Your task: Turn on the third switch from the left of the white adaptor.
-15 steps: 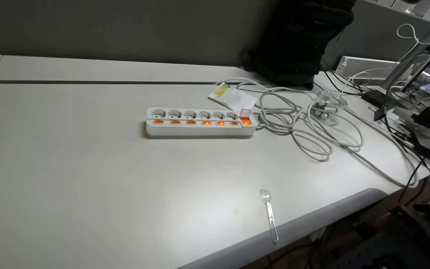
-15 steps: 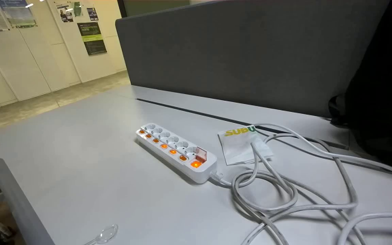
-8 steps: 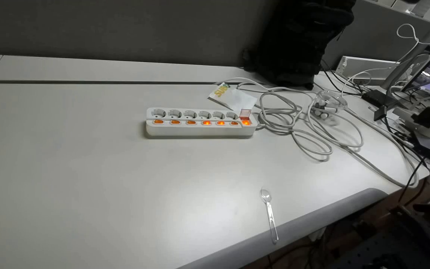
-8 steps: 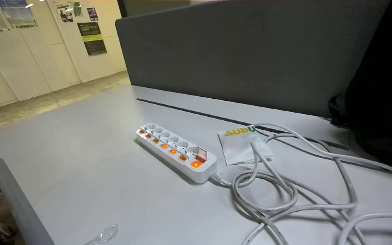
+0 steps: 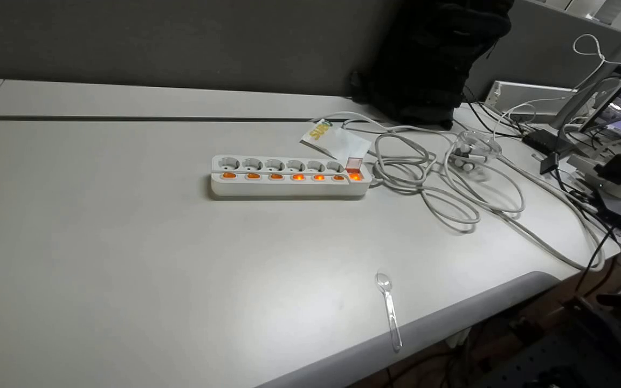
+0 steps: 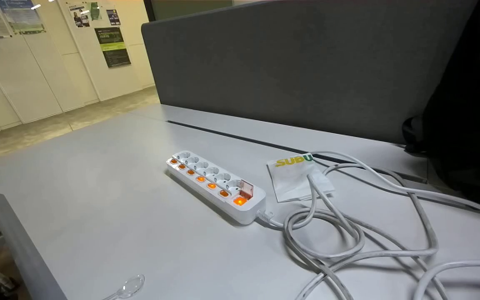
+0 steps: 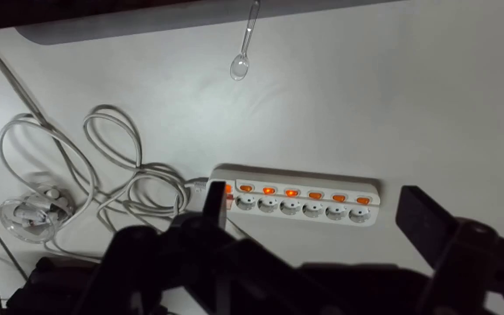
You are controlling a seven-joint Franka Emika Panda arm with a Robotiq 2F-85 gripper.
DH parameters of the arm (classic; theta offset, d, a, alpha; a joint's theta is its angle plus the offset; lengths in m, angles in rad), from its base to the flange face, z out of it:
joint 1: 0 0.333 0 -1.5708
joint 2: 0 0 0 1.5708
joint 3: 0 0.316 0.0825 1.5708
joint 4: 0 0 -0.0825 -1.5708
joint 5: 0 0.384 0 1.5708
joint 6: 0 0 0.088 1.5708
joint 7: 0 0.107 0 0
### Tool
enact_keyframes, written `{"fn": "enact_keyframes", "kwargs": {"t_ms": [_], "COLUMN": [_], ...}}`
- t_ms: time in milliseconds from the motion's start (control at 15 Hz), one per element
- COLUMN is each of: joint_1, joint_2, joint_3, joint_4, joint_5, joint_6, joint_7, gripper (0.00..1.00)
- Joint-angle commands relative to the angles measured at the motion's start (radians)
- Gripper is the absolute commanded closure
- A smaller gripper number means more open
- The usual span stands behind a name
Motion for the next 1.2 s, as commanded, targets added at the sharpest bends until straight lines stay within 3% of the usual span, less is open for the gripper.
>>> {"fn": "enact_keyframes", "kwargs": {"t_ms": [0,267,400,800,933,1133], "joint_1": [-0.062,-0.184,-0.252,-0.435,-0.457,-0.426], "joint_2": [0.005,0.091,0.153,0.397,0.482,0.600], "joint_3": [0.049,0.108,0.141,0.236,0.241,0.199], "joint_4": [-0.008,-0.004,0.005,0.064,0.092,0.138], "joint_5": [-0.075,-0.186,-0.234,-0.426,-0.489,-0.552], "joint_6": [0.134,0.326,0.401,0.573,0.584,0.572], "joint_7": [0.104,0.208,0.264,0.477,0.544,0.605], "gripper": [0.00,0.00,0.26,0.69,0.81,0.99]}}
